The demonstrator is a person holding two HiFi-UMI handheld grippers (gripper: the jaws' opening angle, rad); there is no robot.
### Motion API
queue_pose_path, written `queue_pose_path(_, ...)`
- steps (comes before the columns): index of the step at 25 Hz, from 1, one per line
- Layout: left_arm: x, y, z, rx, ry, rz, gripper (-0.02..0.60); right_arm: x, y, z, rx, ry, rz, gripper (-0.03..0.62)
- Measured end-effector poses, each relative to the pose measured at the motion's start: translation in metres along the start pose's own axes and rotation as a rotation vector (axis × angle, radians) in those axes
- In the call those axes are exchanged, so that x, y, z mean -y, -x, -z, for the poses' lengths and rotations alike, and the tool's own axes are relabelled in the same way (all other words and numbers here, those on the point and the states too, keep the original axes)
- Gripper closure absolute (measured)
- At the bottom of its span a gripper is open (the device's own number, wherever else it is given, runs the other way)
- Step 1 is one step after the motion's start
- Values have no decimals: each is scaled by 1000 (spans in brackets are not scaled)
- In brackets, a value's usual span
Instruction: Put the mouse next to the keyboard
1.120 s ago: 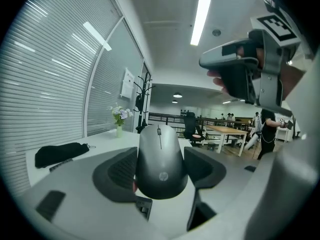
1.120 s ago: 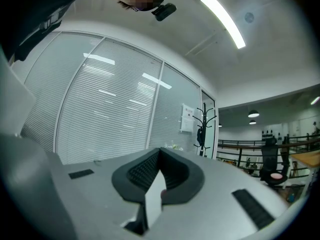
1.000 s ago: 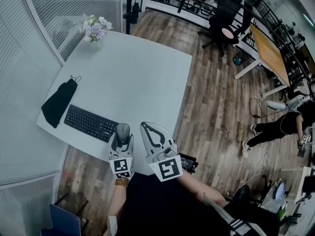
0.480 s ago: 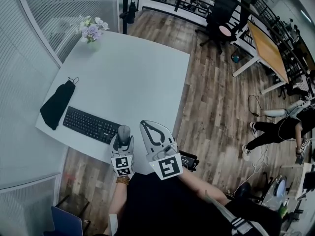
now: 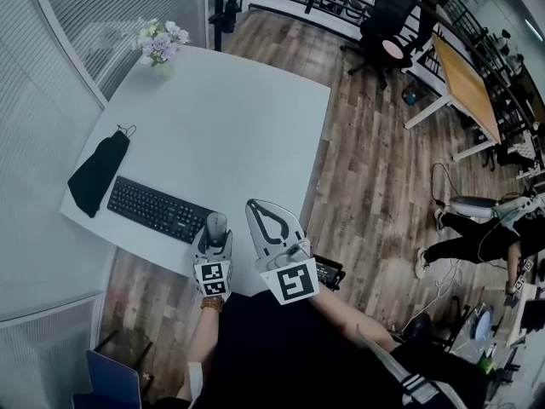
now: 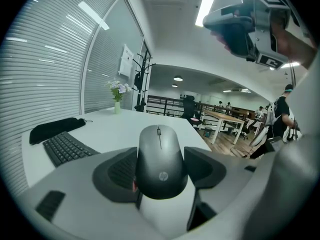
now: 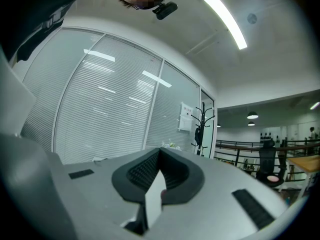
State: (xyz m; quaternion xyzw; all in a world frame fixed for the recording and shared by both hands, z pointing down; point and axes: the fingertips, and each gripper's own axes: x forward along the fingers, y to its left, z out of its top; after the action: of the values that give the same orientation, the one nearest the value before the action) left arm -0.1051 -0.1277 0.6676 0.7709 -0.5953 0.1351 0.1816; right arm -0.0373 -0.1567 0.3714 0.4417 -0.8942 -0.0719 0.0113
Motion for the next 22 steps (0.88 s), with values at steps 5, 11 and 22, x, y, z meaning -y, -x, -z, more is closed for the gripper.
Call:
queue_pose_path(5, -2, -7, 12, -26, 12, 7, 284, 2, -4, 4, -6, 6, 0, 595)
queue_pose_path(11, 1, -9, 23, -55, 10, 17, 285, 2, -4, 2, -8, 23, -6, 595)
queue_pose_path(22, 1, -22, 44, -115, 11, 18, 285, 4, -7, 10, -44, 39, -18, 595)
